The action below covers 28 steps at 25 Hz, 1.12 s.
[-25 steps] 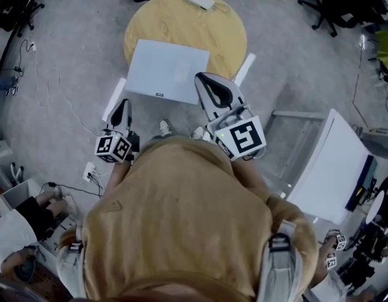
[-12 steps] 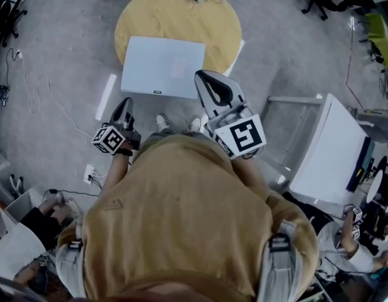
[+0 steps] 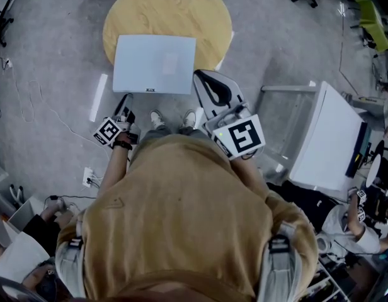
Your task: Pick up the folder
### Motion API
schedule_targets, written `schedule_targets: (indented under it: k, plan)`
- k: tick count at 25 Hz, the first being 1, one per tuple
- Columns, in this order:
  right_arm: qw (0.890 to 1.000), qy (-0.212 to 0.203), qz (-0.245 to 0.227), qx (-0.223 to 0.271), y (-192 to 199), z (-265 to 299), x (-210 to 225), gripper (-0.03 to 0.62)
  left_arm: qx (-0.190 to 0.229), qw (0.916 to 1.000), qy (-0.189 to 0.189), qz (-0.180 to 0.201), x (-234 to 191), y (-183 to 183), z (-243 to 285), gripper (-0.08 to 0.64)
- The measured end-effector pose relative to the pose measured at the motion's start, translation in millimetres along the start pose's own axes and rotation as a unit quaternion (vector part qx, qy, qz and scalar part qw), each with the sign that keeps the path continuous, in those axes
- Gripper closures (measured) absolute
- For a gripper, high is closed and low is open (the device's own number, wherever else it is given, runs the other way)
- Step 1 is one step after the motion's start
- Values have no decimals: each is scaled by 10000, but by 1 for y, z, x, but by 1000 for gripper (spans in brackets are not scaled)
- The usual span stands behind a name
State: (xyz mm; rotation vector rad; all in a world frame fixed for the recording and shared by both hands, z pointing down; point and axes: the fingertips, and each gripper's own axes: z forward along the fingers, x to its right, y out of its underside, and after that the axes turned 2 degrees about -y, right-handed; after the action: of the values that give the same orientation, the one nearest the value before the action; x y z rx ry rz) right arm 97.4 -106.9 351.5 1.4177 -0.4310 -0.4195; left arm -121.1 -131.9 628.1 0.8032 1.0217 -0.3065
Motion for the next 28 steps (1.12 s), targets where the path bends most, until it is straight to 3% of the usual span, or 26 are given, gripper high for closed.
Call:
schedule_targets:
  k: [7, 13, 17, 22, 24, 28]
  plan:
    - [9995, 308, 31, -49, 0, -11, 12, 592, -32, 9957, -22, -923, -34, 15, 17, 299]
    - [9990, 419, 0, -152, 3, -14, 17, 592, 5, 9794, -25, -2019, -66, 33, 40, 144]
    - [9985, 539, 37, -77, 0, -13, 19, 592, -1, 9750, -85, -2222, -73, 41, 59, 133]
    - [9971, 749, 27, -118, 1, -19, 24, 592, 122, 9764, -50, -2155, -86, 36, 71, 133]
    - [9963, 844, 26, -140, 2, -19, 26, 592, 112, 9741, 82, -2256, -85, 33, 77, 133]
    - [9946, 1021, 43, -185, 4, -24, 31, 592, 58, 9608, 633, -2700, -67, 29, 92, 133]
